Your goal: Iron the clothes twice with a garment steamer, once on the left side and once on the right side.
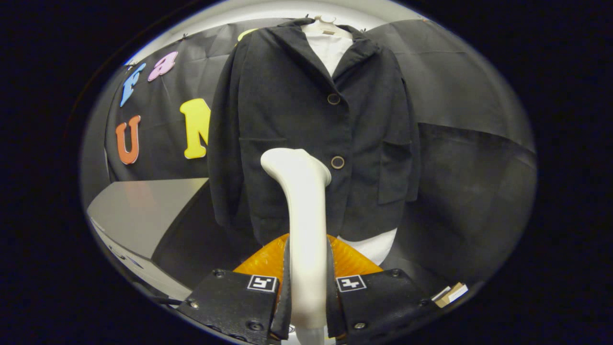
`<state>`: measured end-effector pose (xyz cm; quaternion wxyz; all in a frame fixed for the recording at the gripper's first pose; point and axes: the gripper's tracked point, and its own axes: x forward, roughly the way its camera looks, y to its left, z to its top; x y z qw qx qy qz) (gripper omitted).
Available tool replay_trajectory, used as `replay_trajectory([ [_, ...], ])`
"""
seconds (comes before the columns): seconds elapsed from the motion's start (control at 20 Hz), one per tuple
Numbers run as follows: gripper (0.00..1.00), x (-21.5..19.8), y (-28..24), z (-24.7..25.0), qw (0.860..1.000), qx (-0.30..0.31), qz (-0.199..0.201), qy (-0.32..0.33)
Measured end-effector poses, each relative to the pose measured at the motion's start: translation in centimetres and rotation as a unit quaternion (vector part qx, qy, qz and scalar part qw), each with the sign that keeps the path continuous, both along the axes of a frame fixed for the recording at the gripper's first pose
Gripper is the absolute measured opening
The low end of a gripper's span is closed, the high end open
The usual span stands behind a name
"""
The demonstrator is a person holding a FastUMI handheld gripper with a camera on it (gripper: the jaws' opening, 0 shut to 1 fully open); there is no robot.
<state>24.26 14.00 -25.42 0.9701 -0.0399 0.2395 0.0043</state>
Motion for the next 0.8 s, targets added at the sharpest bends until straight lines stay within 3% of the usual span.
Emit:
replay_trajectory([
  [0.35,0.32,-1.3,-1.7,-6.3,0.999,-0.009,-0.016,0.046],
  [0.8,0.32,-2.9,-2.6,-10.3,0.995,-0.017,-0.026,0.090],
])
